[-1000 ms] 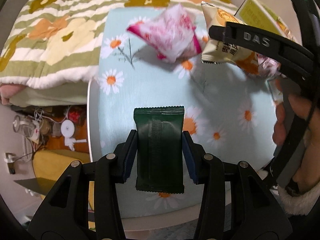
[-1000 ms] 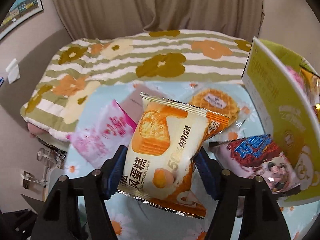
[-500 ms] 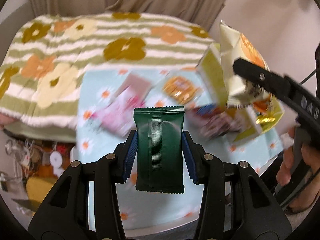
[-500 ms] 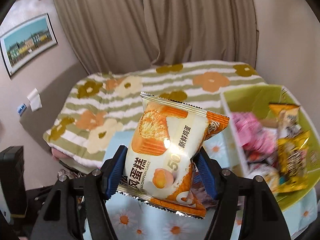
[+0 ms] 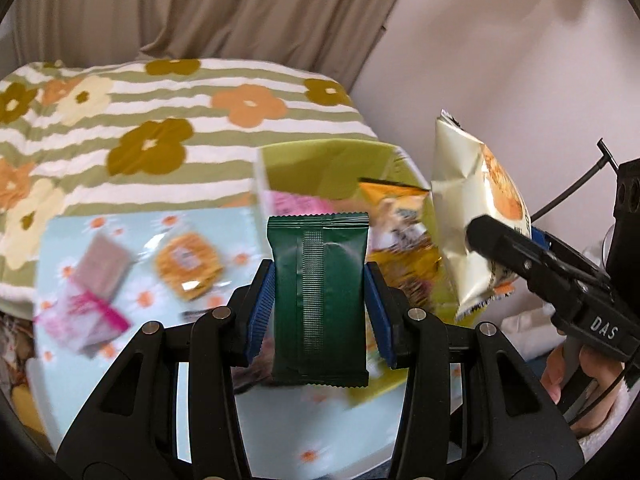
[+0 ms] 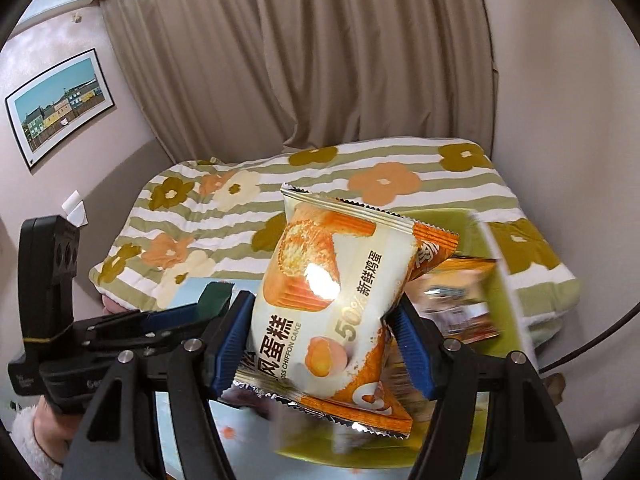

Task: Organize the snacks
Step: 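Carry both packets into the cardboard box and open both tools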

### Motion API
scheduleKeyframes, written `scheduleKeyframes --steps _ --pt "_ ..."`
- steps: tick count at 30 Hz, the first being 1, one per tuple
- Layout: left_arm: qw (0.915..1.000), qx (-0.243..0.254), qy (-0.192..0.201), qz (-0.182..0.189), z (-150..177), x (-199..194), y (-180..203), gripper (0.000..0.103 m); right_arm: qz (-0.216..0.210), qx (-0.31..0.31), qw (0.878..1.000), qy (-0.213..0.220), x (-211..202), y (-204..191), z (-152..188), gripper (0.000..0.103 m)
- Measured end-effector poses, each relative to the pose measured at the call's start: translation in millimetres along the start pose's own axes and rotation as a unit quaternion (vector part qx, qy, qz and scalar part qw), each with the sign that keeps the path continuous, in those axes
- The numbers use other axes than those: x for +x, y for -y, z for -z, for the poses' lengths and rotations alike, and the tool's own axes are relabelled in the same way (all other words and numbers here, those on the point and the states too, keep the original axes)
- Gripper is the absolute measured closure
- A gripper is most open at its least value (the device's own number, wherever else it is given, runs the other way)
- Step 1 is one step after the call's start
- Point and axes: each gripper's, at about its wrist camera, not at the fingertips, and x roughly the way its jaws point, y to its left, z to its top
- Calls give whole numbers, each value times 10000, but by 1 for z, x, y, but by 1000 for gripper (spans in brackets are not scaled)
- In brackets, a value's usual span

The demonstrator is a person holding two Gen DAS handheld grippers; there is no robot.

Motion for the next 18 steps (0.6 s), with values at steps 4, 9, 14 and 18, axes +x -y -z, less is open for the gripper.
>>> scheduleKeyframes --steps 4,9,14,18 --pt "9998 -116 -132 -4 -9 40 32 63 -29 -40 9999 -160 0 42 -5 39" --pt "9990 -177 -366 -159 -12 76 50 63 -125 108 9991 -389 12 80 -4 39" --pt "9971 -61 -541 -528 -11 92 56 5 -232 176 9985 -473 15 99 -3 39" --pt "9969 10 -577 -541 -6 89 49 0 -240 163 9982 -526 14 105 0 39"
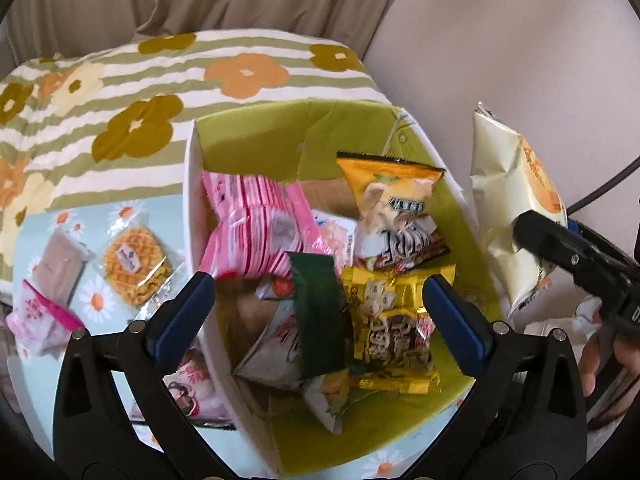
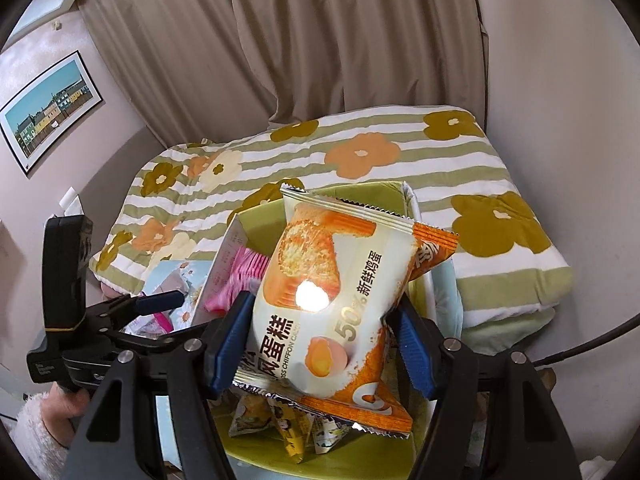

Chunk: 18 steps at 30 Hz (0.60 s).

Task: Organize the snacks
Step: 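Carry both packets into the cardboard box and open both tools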

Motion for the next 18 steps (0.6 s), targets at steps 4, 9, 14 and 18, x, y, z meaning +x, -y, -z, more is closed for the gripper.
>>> scheduleKeyframes --steps 4,9,14,18 --pt "9999 -133 38 -39 8 -9 -13 0 -35 -62 9998 -163 1 4 11 39" --pt "9997 -127 156 -123 12 -25 -22 0 -36 -174 9994 -285 4 1 20 39" --pt "9995 -109 243 -196 12 -31 -25 1 379 -288 9988 -110 1 -3 24 6" --pt "9992 -91 286 -249 18 -34 -25 1 759 -368 9964 -2 -4 -3 26 4"
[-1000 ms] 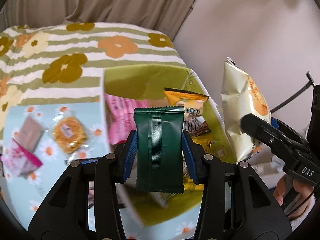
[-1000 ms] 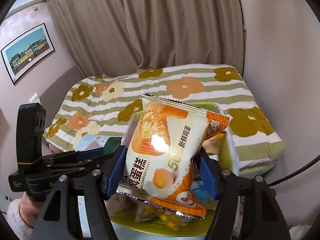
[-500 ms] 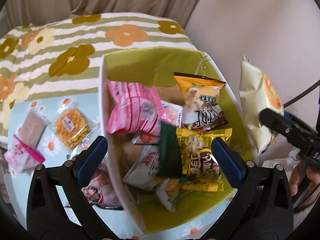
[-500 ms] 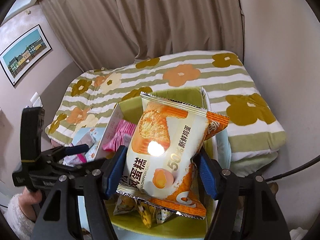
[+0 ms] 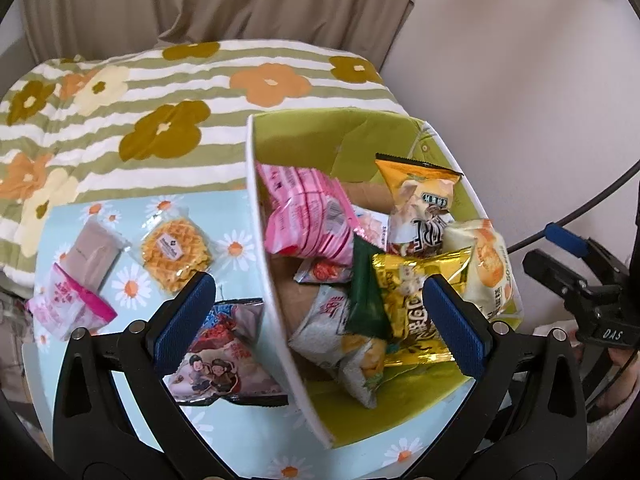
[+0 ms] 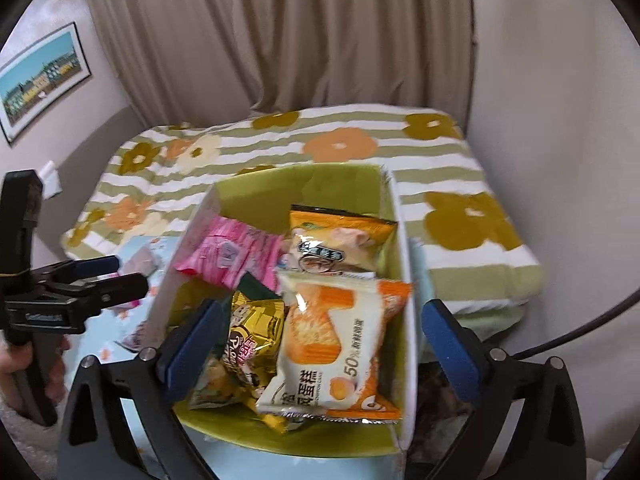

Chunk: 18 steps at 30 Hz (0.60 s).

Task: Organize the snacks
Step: 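Carry both packets into the cardboard box and open both tools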

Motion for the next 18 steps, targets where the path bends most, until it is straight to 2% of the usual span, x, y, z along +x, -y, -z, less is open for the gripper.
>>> scheduleKeyframes --steps 3,8,18 --pt "10000 -51 12 -14 6 -2 -2 1 65 -36 10000 10 -2 -3 1 4" --pt "9997 -135 169 -149 16 -17 -5 1 -155 -79 9998 58 -7 -11 -1 4" --pt "9946 -359 666 -717 37 -72 -17 0 -727 -474 9956 357 -22 -41 -7 4"
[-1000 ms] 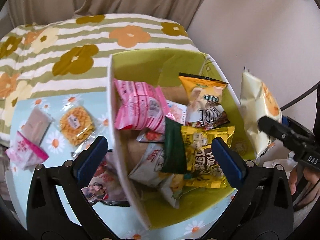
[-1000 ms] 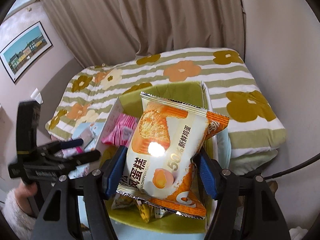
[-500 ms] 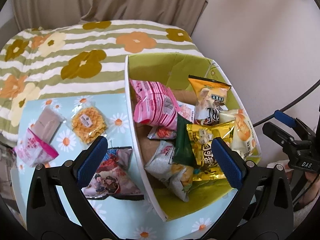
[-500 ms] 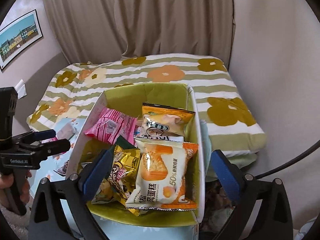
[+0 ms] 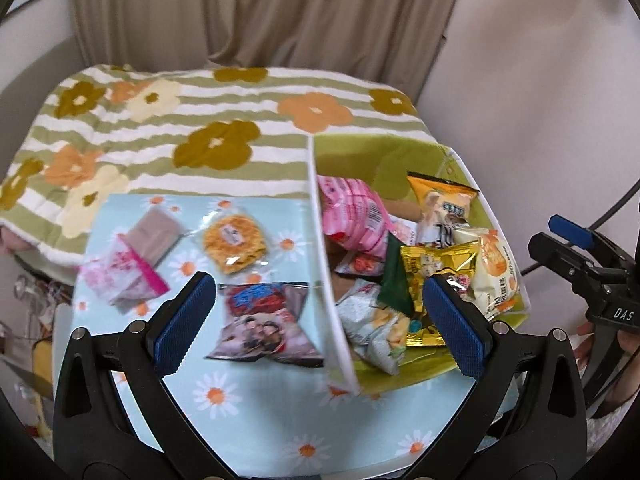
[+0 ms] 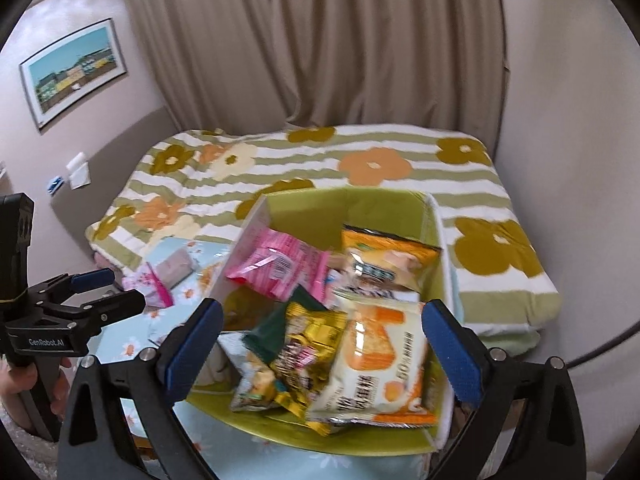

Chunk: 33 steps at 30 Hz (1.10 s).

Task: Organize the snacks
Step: 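Move both tools back over the remaining snacks on the table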

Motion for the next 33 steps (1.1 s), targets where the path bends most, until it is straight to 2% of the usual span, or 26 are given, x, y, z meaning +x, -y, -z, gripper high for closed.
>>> scheduleKeyframes --steps 6,12,20,26,33 --pt "9995 -181 130 -230 8 -20 -29 0 -282 -241 9993 79 2 -29 -9 4" --pt "9981 -416 141 -443 15 -30 -84 0 -489 -477 9977 14 19 -69 -18 4" --pt "9965 -701 -239 -377 11 -12 -177 1 -560 -413 9973 -233 67 -134 -32 4" --pt "9973 -379 -583 -249 2 17 -222 1 -439 -267 9971 -563 110 -177 -34 4" --pt "9933 532 -1025 -63 -2 62 -248 1 126 -75 9950 -990 153 -207 -19 4"
